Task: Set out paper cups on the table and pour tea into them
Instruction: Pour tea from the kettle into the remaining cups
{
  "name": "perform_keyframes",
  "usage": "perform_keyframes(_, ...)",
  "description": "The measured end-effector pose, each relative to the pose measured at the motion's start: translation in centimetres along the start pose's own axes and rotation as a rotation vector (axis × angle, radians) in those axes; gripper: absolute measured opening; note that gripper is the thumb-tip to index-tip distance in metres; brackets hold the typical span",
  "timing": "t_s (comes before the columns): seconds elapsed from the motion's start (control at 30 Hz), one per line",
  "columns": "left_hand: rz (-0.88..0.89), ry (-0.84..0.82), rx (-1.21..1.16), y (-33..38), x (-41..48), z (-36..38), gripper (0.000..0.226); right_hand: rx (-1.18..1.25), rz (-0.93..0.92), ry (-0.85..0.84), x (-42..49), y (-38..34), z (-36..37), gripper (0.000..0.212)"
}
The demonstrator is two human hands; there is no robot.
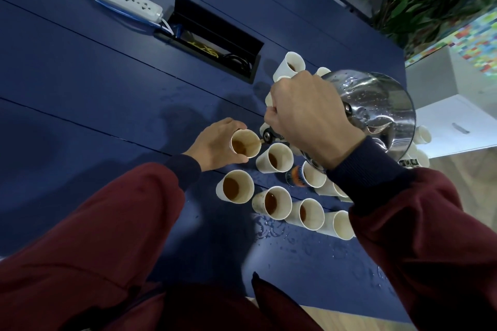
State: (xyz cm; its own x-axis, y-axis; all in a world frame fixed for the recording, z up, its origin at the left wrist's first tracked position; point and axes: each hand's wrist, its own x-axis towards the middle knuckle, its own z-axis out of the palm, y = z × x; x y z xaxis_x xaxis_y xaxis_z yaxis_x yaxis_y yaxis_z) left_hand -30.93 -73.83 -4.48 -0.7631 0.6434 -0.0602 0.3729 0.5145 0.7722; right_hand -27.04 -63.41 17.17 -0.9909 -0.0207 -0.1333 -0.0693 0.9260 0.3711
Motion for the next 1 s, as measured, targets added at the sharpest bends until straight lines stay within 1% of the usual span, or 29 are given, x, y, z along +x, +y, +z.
perform_keyframes(0.07, 0.005, 0.002, -0.004, -0.1, 0.0, 0.0, 0.074, -0.014, 0.005, 0.007, 0.1, -0.1, -0.2, 0.032)
perform_keyframes(0.3, 0.023, 0.01, -0.013, -0.2, 0.0, 0.1, 0.074, -0.01, -0.001, 0.026, 0.3, -0.1, -0.3, 0.024)
perform_keyframes(0.43, 0.018, 0.009, -0.023, 0.0, -0.1, -0.1, 0.07, -0.014, 0.005, 0.038, 0.3, 0.0, -0.2, 0.038)
perform_keyframes(0.57, -0.002, -0.008, -0.028, 0.2, -0.2, -0.2, 0.07, 0.012, 0.048, 0.049, 0.1, 0.2, -0.3, 0.036)
perform_keyframes(0.63, -0.015, -0.021, -0.031, 0.2, -0.1, -0.3, 0.071, 0.049, 0.064, 0.07, 0.0, 0.5, -0.3, 0.034)
perform_keyframes(0.77, -0.053, -0.05, -0.055, 0.3, -0.2, -0.7, 0.08, 0.158, 0.1, 0.179, -0.4, 1.6, 0.2, 0.029)
perform_keyframes(0.83, -0.039, -0.026, -0.098, 0.2, -0.5, -1.0, 0.081, 0.191, 0.132, 0.238, -0.7, 2.5, 0.7, 0.026)
perform_keyframes(0.9, 0.003, 0.03, -0.142, 0.3, -0.5, -1.5, 0.074, 0.253, 0.2, 0.305, -1.2, 3.4, 1.1, 0.029)
perform_keyframes(1.0, 0.03, 0.131, -0.219, 1.3, 0.0, -2.7, 0.058, 0.461, 0.313, 0.377, -2.5, 4.8, 1.2, 0.027)
